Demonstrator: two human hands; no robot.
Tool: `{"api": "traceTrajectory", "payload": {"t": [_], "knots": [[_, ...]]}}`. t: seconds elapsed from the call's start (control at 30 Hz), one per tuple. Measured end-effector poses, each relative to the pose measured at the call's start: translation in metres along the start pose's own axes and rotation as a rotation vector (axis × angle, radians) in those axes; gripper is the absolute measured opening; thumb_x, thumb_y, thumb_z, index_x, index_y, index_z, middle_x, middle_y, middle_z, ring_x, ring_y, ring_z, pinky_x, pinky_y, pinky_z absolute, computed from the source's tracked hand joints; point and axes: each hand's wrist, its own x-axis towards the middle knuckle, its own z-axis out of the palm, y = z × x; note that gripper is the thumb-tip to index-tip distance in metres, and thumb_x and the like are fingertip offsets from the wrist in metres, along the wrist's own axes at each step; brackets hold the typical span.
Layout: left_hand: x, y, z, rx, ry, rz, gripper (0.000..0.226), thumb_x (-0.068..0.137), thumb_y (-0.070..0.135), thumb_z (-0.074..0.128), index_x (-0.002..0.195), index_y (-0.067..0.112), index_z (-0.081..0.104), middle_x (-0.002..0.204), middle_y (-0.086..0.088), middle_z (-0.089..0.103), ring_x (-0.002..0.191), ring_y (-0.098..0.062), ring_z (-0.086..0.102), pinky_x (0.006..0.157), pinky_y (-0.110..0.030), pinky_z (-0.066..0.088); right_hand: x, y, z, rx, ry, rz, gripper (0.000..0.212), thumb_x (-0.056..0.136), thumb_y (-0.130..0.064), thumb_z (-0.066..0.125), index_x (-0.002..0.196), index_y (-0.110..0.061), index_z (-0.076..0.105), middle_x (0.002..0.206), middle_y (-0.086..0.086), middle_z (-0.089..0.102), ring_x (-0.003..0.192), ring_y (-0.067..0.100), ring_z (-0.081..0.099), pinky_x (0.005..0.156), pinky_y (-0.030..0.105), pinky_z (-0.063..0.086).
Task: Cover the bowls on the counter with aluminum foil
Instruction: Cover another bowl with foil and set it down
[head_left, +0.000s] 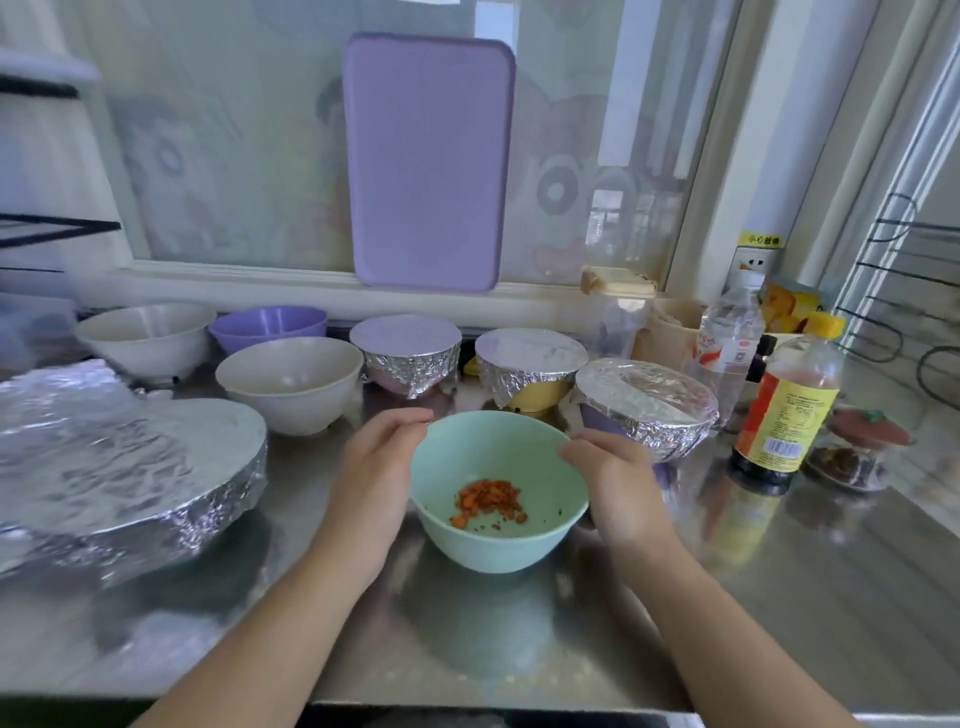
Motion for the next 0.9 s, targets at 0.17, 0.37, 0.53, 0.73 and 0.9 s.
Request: {"api": "traceTrajectory", "payload": {"t": [0.17, 0.37, 0.53, 0.73, 0.9], "knots": [[0.019, 0.001, -0.009, -0.055, 0.126, -0.021, 0.025, 0.098, 0.013, 0.056, 0.095, 0.020, 0.080, 0.090, -0.003, 0.078, 0.087, -0.028, 0.072, 0.071, -0.040, 0.052, 0.019, -0.011, 0.032, 0.088, 0.030, -0.017, 0.023, 0.091, -0.002, 0.063, 0.076, -0.007, 0.080, 0.069, 0.014, 0.067, 0.058, 0.021, 0.057, 0.054, 0.032, 0.040], [0.024, -0.003, -0.020, -0.032, 0.061, -0.018, 0.024, 0.101, 0.022, 0.059, 0.092, 0.026, 0.081, 0.089, 0.003, 0.079, 0.087, -0.019, 0.073, 0.076, -0.041, 0.056, 0.028, 0.002, 0.037, 0.223, 0.012, -0.030, 0.025, 0.083, -0.017, 0.070, 0.083, 0.009, 0.069, 0.072, 0.016, 0.057, 0.069, 0.022, 0.050, 0.060, 0.033, 0.036], [0.019, 0.004, -0.026, -0.014, 0.076, 0.000, 0.026, 0.104, 0.020, 0.055, 0.096, 0.024, 0.079, 0.087, 0.006, 0.076, 0.080, -0.011, 0.072, 0.061, -0.032, 0.060, 0.027, -0.001, 0.038, 0.123, 0.076, -0.057, 0.019, 0.098, -0.015, 0.063, 0.086, -0.013, 0.077, 0.077, 0.004, 0.075, 0.077, 0.029, 0.067, 0.069, 0.036, 0.053], [0.006, 0.015, -0.046, 0.127, 0.121, 0.155, 0.023, 0.103, 0.033, 0.053, 0.114, 0.032, 0.073, 0.110, 0.019, 0.074, 0.105, 0.005, 0.065, 0.094, -0.023, 0.049, 0.013, -0.032, 0.038, -0.068, 0.244, -0.300, 0.025, 0.092, -0.012, 0.057, 0.082, -0.021, 0.079, 0.084, -0.002, 0.077, 0.072, 0.005, 0.062, 0.073, 0.033, 0.045], [-0.020, 0.067, -0.078, 0.221, 0.068, 0.340, 0.021, 0.106, 0.028, 0.053, 0.117, 0.027, 0.071, 0.111, 0.020, 0.072, 0.104, 0.011, 0.063, 0.081, -0.003, 0.043, -0.031, -0.106, 0.082, -0.249, 0.097, -0.469, 0.028, 0.090, -0.006, 0.058, 0.084, -0.023, 0.080, 0.082, -0.010, 0.076, 0.071, -0.003, 0.062, 0.063, 0.013, 0.044]]}}
